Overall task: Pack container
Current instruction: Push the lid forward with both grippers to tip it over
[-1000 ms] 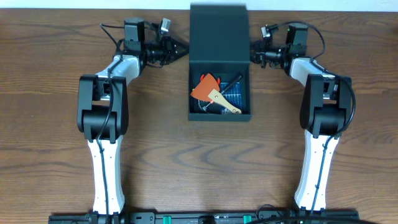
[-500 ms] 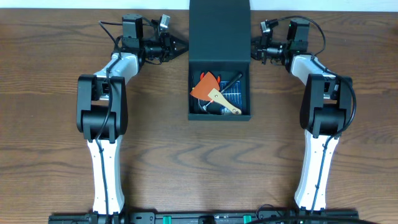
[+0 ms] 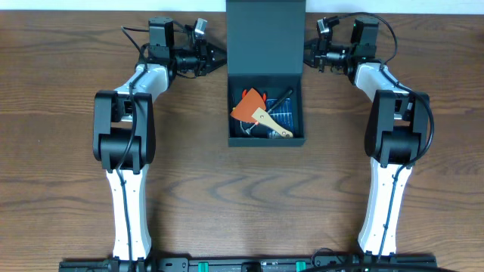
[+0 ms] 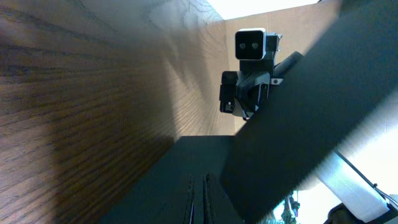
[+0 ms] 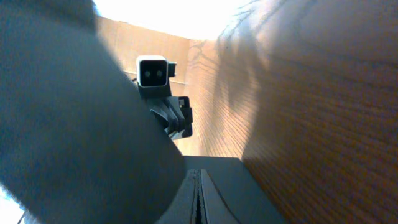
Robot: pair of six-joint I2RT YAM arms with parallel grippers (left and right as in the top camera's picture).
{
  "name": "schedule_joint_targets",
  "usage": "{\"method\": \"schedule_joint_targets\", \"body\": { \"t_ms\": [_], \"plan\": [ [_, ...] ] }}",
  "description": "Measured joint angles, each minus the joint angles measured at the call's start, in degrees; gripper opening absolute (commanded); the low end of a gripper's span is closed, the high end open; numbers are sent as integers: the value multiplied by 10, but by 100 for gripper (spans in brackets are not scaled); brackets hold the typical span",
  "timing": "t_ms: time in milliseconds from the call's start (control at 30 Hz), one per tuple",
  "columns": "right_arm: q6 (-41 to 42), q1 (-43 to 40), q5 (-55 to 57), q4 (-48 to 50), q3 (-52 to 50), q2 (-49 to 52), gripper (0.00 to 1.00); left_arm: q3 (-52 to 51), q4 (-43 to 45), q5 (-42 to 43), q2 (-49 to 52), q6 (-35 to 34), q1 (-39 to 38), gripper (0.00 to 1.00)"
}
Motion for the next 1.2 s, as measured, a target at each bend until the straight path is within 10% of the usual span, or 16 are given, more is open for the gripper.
{"method": "schedule_joint_targets", "body": {
  "t_ms": [1200],
  "plan": [
    [-6, -10, -73, 48, 5, 0, 1, 3, -71, 5, -100, 0, 2, 6]
  ]
}}
